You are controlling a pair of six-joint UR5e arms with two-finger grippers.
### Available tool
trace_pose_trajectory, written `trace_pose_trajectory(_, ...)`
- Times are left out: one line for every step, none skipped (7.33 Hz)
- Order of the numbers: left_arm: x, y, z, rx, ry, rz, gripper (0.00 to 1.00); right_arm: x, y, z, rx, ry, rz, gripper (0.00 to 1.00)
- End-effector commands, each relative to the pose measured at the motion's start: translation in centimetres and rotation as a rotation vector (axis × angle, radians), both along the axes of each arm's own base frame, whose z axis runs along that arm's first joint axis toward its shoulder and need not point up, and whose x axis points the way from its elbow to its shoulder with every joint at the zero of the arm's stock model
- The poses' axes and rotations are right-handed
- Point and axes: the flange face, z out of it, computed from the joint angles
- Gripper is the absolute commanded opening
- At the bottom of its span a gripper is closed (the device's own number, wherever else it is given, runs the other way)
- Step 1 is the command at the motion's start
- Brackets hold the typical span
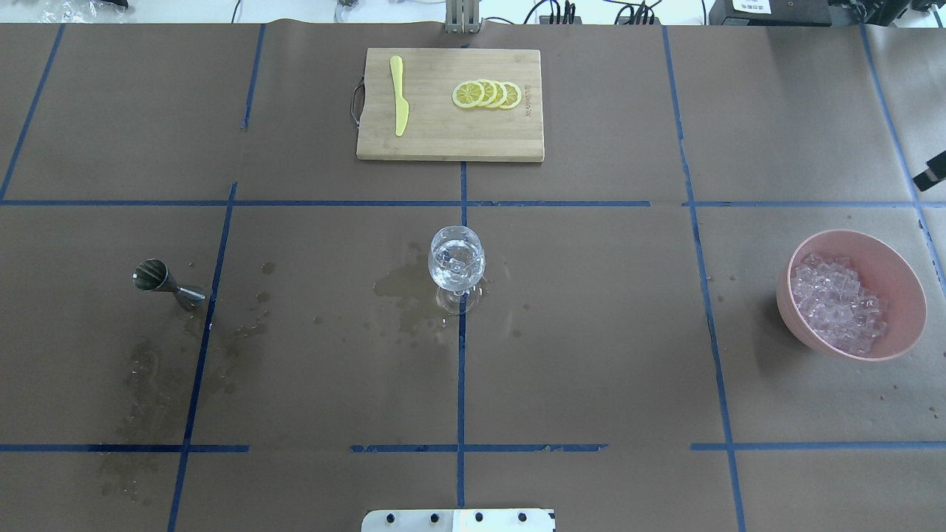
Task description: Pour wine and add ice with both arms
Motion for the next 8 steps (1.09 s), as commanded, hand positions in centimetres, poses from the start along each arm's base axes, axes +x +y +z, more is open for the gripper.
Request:
trace_pose_trajectory(-0.4, 2.5, 2.5, -0.049, 0.034, 0.022, 1.00, 4.8, 0.6, 2.4, -0.011, -0.002, 0.059, 1.00)
trace_pose_trajectory(-0.2, 2.5, 3.3, -0.072, 0.034, 0.019, 1.00, 7.1, 0.6, 1.9, -0.001, 0.000, 0.103, 1.00)
trace_pose_trajectory(-0.2, 2.8, 5.0, -0.105, 0.037, 0.020, 1.00, 8.4, 0.9, 2.3, -0.019, -0.003, 0.132, 1.00)
trace_pose_trajectory(-0.2, 3.4, 6.1, -0.128, 0.040, 0.014, 1.00, 8.5, 1.2, 2.8, -0.057, -0.009, 0.152, 1.00)
trace_pose_trajectory(-0.1, 3.3, 6.6, -0.166, 0.046, -0.017, 1.00, 8.5, 1.8, 3.5, -0.099, -0.010, 0.177, 1.00)
trace_pose_trajectory(-0.1, 3.2, 7.0, -0.163, 0.048, -0.028, 1.00, 8.5, 1.9, 3.5, -0.123, -0.019, 0.198, 1.00)
trace_pose_trajectory(0.2, 3.3, 7.4, -0.188, 0.092, -0.037, 1.00, 8.8, 2.1, 3.6, -0.132, -0.037, 0.205, 1.00)
trace_pose_trajectory(0.7, 3.2, 7.2, -0.218, 0.151, -0.055, 1.00, 8.8, 2.5, 3.9, -0.143, -0.053, 0.206, 1.00)
